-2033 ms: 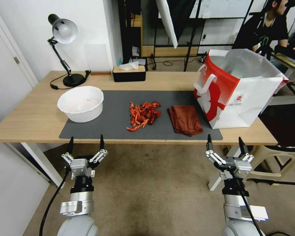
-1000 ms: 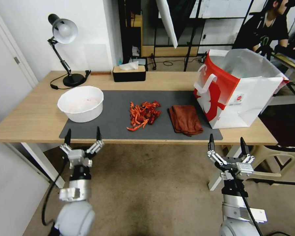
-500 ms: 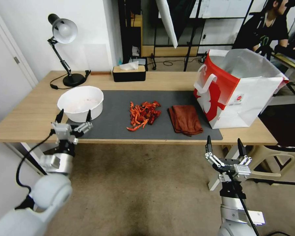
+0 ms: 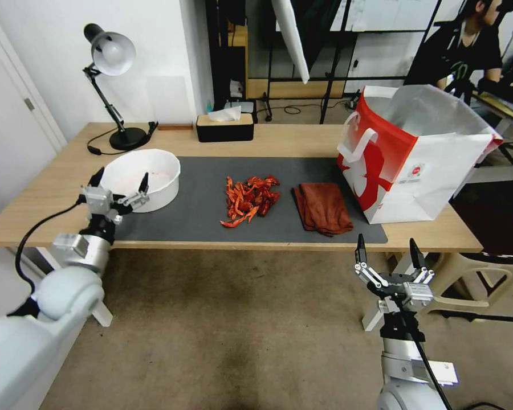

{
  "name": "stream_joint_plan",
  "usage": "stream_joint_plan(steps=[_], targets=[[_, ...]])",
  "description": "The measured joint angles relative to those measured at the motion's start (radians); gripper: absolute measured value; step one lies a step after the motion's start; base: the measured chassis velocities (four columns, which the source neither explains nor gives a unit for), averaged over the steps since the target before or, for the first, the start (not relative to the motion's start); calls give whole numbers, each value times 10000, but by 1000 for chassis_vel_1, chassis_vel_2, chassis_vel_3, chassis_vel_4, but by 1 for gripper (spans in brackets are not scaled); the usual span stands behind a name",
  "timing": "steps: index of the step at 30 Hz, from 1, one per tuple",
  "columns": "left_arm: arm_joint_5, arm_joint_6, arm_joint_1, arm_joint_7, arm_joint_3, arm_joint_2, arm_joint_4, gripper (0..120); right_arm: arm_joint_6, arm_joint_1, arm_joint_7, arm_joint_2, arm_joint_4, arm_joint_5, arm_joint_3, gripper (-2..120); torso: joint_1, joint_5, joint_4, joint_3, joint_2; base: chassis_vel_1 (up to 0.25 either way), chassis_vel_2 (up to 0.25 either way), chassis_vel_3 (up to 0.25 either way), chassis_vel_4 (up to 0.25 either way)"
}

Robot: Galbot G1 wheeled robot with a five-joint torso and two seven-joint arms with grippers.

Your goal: Sweep shrimp from table into container with towel, then put container into takeout bag.

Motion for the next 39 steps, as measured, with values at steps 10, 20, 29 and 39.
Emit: stream_joint_plan(steps=[10, 20, 29, 39], targets=[[-621, -1228, -685, 2054, 581, 675, 947, 100, -32, 51, 13, 8, 6, 116, 1, 100, -1, 0, -2, 0, 0, 0, 0, 0, 0], [-683, -2029, -1161, 3692, 990, 1422, 2029, 98, -19, 93, 13, -23, -56, 211, -56, 100, 0, 1, -1, 0, 0, 0, 0, 0, 0], [-398, -2418, -1769, 5494, 1686, 1977, 2907, 98, 17, 187, 0, -48, -106, 352, -87, 100, 0, 1, 0, 0, 1, 0, 0, 0, 0], [-133, -2694, -3376, 6609, 3158, 1988, 3981, 98, 21, 228, -8, -43, -134, 487, -97, 100, 0, 2, -5, -1, 0, 0, 0, 0, 0]])
